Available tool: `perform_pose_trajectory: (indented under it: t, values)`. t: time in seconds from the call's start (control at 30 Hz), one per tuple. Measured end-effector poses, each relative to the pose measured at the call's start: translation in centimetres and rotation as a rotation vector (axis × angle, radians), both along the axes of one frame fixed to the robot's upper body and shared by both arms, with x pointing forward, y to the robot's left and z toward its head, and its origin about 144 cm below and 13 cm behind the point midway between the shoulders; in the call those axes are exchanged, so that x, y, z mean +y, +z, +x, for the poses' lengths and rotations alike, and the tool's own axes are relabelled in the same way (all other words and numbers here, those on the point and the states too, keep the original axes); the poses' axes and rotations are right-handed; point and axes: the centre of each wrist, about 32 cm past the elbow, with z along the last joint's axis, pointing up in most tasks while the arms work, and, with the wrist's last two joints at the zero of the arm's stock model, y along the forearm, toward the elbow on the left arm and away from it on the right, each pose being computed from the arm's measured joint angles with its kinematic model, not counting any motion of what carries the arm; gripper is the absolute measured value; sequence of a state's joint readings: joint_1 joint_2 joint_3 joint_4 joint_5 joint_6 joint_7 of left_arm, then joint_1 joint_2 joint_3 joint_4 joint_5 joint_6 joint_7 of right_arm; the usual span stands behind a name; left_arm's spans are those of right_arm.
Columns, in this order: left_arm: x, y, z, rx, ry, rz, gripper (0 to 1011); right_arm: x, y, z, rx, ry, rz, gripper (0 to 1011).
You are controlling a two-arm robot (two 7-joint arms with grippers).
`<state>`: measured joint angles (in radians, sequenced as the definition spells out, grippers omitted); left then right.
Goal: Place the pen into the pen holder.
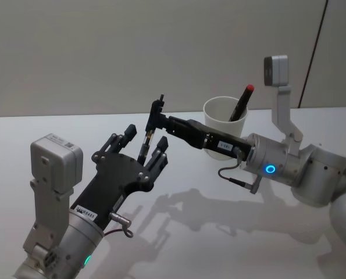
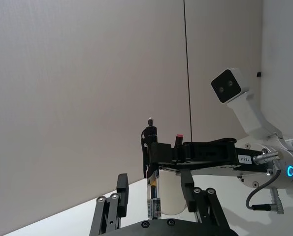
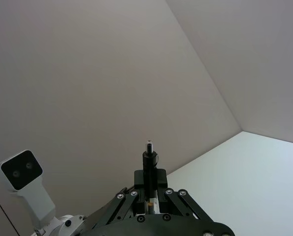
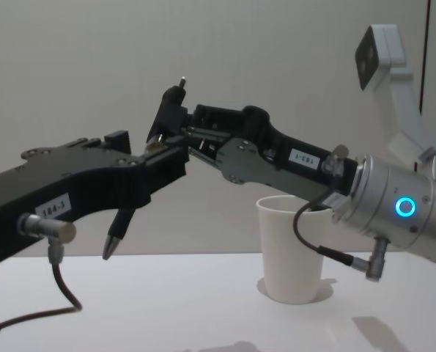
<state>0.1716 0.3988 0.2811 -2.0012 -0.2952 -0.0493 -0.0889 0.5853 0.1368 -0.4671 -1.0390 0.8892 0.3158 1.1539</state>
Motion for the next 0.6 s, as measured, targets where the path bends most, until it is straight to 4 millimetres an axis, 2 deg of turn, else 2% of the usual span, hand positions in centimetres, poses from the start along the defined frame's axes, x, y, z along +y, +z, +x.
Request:
perform_pose_trajectory:
  t: [0.13,0.17,0.23,0.3,0.37,0.4,0.6]
  values:
    - [0.0,0.0,0.0,0.0,0.0,0.0,736,0.0,0.0,0.0,0.0,0.0,0.0,135]
    - [0.0,0.0,0.0,0.0,0.0,0.0,792,0.0,0.0,0.0,0.0,0.0,0.0,135]
    - [0.0,0.0,0.0,0.0,0.0,0.0,809,0.0,0.0,0.0,0.0,0.0,0.0,135]
    - [0.0,0.0,0.0,0.0,0.0,0.0,896,0.0,0.0,0.0,0.0,0.0,0.0,135]
    - [0.0,0.0,0.0,0.0,0.0,0.0,922,-0.02,0.02,0.01,-0.002,-0.001,0.0,135]
    - [0.0,0.0,0.0,0.0,0.0,0.0,974,-0.02,0.04,0.02,-0.004,-0.002,0.0,135]
    - [0.0,0.0,0.0,0.0,0.0,0.0,1001,-0.38,0.44,0.21,-0.037,-0.022,0.001,134]
